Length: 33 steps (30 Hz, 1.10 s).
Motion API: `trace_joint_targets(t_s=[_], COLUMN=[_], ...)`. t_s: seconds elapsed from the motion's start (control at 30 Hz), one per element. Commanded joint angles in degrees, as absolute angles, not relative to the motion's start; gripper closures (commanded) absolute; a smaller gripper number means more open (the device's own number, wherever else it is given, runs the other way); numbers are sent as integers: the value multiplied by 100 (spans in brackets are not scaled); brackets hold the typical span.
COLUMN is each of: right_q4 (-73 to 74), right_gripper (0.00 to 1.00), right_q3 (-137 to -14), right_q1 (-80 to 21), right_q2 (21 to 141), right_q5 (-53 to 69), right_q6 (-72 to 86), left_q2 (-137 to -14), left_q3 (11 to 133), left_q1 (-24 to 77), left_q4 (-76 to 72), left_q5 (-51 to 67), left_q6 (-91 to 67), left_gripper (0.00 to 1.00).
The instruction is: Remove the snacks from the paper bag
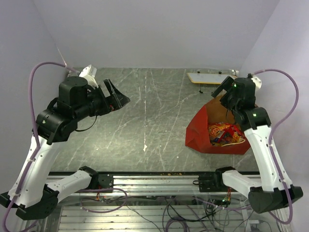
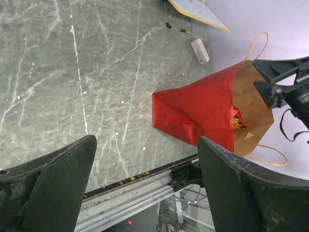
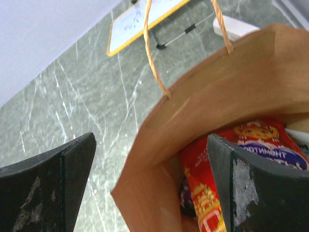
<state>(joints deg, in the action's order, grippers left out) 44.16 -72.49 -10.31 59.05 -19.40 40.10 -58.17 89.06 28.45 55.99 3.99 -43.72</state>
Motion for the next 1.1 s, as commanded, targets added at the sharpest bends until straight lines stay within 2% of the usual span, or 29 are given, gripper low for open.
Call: trace_joint_targets(t_s=[0.0,0.13,0.2,0.4,0.47,0.53,0.67,0.97,1.07], right_q4=[3627,3230,3084,2770,2623,2470,2381,1667,1626], right_gripper=[3,8,14,26,39,62,99,100,100], right_q3=[-7351,-7592,-7684,-7550,-7443,-7408,-7586,-7021,-6938], right_q1=[-1018,-983,-956,-889,-879,-869,-866,-948,-1276], right_q2=[6263,6794,6993,7368,7405,7453,7572,7281,7314], right_q5=[-2621,-2704,-2725,-2564,-2485,-2285,-1549,1723,2180], right_q6=[3902,3461,3343,3563,3602,3494,3048,3159,3266], left_q2=[-5815,-5913,-6038,-6443,-6543,-6597,-6679,-6856,-6832], left_q3=[8737,8667,8725,9104,9204,9272,9421,9591,9490], left_q1=[2874,2872,2874,2874,2873,2874,2872,2873,2873], left_q4=[5266,5193,5171,5264,5318,5346,5430,5236,5026], left_q5=[336,264,247,323,346,350,276,427,346], left_q6=[-4262,-4143,-4099,-3915,-3841,-3787,-3675,-3507,-3572], left_gripper=[3,3,3,3,3,3,3,3,3])
